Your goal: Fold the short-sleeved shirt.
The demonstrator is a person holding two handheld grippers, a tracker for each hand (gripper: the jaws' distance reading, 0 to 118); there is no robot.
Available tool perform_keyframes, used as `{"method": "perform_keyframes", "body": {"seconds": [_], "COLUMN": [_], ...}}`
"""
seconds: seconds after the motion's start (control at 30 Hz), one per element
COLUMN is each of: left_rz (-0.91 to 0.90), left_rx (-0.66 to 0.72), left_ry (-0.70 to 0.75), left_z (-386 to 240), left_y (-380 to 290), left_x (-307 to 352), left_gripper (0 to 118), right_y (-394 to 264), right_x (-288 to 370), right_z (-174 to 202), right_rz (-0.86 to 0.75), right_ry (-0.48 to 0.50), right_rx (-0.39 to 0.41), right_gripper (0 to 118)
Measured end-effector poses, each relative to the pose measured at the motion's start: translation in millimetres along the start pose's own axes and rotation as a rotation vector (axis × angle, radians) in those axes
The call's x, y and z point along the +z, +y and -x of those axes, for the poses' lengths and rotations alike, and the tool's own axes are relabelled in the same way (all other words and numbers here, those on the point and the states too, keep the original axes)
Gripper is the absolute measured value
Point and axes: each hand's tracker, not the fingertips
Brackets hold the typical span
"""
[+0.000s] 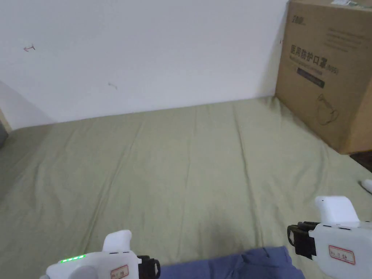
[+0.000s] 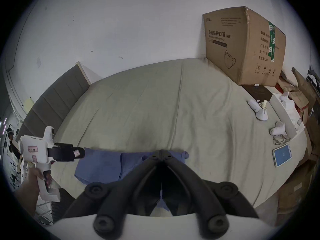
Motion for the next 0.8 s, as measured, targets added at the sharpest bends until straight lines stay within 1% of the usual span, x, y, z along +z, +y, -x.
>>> {"method": "perform_keyframes", "body": {"seconds": [0.03,0.07,0.2,0.23,0.27,0.33,0.37,0.43,0.47,0.5,0.53,0.6,0.63,0.67,0.7,0.73,0.77,0.8], "left_rz": [0.049,0.078,0.193,0.252,0.295,0.403,0.301,0.343,0.34,0.32,0.283,0.166,0.124,0.097,0.065,0.077,0.095,0.07], "left_rx": [0.003,-0.002,-0.058,-0.069,-0.088,-0.176,-0.139,-0.027,0.02,0.044,0.042,0.017,0.045,0.096,0.156,0.225,0.27,0.316], "left_ry": [-0.054,-0.078,-0.139,-0.1,-0.091,-0.038,-0.092,-0.165,-0.208,-0.246,-0.253,-0.213,-0.214,-0.234,-0.249,-0.276,-0.312,-0.351], "left_z": [-1.6,-6.8,-42.4,-51.9,-56.8,-59.8,-56.4,-41.3,-33.7,-17.6,-6.7,23.3,44.4,62.6,83.4,101.4,117.2,137.2], "left_y": [-2.4,-5.0,-15.3,-21.4,-26.8,-41.3,-39.1,-27.9,-24.6,-22.1,-21.4,-19.6,-20.2,-21.4,-22.4,-25.0,-27.7,-34.3], "left_x": [-8.6,-17.7,-73.3,-91.3,-108.1,-135.3,-130.2,-120.8,-114.1,-93.2,-76.3,-37.9,-19.1,-3.8,12.9,22.8,28.6,47.6], "left_gripper": [0,0,0,0,0,0,0,0,1,1,1,1,12,41,86,118,116,118], "right_y": [1.0,1.7,3.1,3.4,3.3,4.4,5.2,5.1,5.6,7.0,8.0,10.3,11.1,11.1,11.1,10.9,10.7,9.9], "right_x": [-1.1,-1.9,-2.1,-2.1,-2.0,-5.2,-6.6,-6.8,-6.5,-6.8,-6.7,-8.8,-10.0,-11.2,-12.4,-13.7,-15.1,-16.4], "right_z": [1.7,3.3,8.4,8.4,8.9,10.1,10.9,13.5,13.9,14.5,15.5,18.3,20.2,21.8,24.4,27.5,30.6,34.6], "right_rz": [0.0,0.002,0.002,0.005,0.007,0.026,0.036,0.029,0.027,0.027,0.028,0.028,0.028,0.027,0.026,0.026,0.032,0.044], "right_ry": [0.006,0.011,0.015,0.015,0.015,0.001,-0.011,-0.025,-0.021,-0.004,0.01,0.022,0.024,0.024,0.023,0.018,0.009,0.001], "right_rx": [0.004,0.01,0.043,0.046,0.049,0.07,0.081,0.094,0.094,0.085,0.073,0.062,0.06,0.061,0.066,0.083,0.106,0.124], "right_gripper": [0,0,0,0,0,0,0,0,0,0,0,0,0,0,0,0,0,0]}}
